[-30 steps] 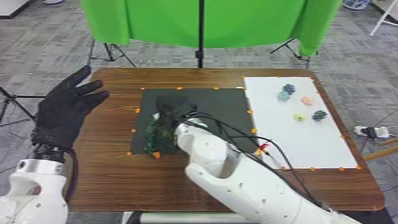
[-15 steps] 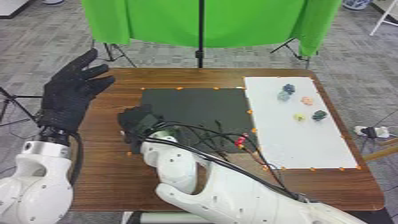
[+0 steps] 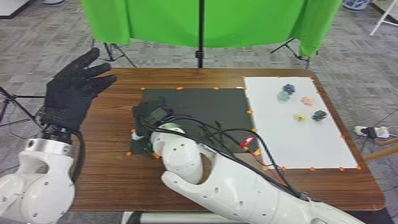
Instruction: Arrange flowers
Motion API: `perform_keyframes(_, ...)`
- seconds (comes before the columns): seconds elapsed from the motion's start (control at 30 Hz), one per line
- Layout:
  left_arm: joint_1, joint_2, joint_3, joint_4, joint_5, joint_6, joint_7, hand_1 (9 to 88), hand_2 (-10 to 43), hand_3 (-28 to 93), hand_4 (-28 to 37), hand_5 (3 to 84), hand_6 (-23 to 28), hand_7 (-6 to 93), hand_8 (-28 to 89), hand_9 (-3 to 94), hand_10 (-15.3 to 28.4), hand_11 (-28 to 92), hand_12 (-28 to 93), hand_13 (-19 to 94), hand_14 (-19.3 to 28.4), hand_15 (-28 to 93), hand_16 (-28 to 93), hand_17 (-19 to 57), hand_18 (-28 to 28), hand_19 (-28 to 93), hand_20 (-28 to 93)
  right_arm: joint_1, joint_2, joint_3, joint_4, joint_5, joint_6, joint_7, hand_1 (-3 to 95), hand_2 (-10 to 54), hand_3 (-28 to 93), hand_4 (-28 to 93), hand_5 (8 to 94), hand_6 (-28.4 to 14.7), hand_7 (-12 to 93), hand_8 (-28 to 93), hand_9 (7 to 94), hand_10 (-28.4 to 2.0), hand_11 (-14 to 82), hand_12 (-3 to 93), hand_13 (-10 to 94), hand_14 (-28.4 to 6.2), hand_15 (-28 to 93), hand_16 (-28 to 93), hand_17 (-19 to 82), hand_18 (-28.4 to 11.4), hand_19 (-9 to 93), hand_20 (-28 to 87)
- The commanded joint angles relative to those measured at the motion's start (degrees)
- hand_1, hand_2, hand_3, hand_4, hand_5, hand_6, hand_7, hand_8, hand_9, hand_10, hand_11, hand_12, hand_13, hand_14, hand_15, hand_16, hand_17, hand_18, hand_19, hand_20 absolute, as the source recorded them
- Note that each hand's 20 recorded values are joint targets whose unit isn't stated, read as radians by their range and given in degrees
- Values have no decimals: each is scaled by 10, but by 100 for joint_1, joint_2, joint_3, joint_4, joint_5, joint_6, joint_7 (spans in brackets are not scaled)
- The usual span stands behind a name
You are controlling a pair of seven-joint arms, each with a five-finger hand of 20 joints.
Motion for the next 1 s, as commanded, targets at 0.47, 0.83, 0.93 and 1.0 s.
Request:
perform_keyframes(0.47,1587,-576,-505,-93,-278,241,477,253,57,779,-224,352,81,139,-99,341,206,257,122,270,284,561,-87,-67,284,640,-43,-692,2713,2253,-1762,2046,857,1424,376,-95,760,-283,614,-7,136,-123,654,-174,316,143,565,-158,752,108,222,-284,905,542)
perform_keyframes(0.83,1774,-328,-228,-45,-535,394,936,253,56,783,-225,351,80,140,-100,341,205,260,122,271,284,562,-86,-67,284,638,-39,-982,4629,2481,-1277,2549,1356,1353,365,-95,788,-283,559,9,162,-133,589,-178,260,141,519,-150,703,81,192,-277,854,519)
perform_keyframes(0.93,1772,-296,-195,-41,-547,403,990,253,56,783,-226,351,80,140,-100,341,205,260,121,272,284,562,-87,-67,284,638,-37,-1015,4712,2527,-1194,2581,1126,1529,360,-95,792,-283,557,10,164,-136,589,-177,260,141,514,-151,704,81,192,-278,855,521)
perform_keyframes(1.0,1730,-289,-176,-29,-541,404,969,254,57,783,-226,351,80,140,-100,342,205,260,121,271,284,563,-86,-67,284,638,-36,-1031,4781,2497,-1147,2499,1034,1616,358,-95,793,-283,550,11,162,-137,585,-179,257,141,509,-153,705,81,189,-280,855,523)
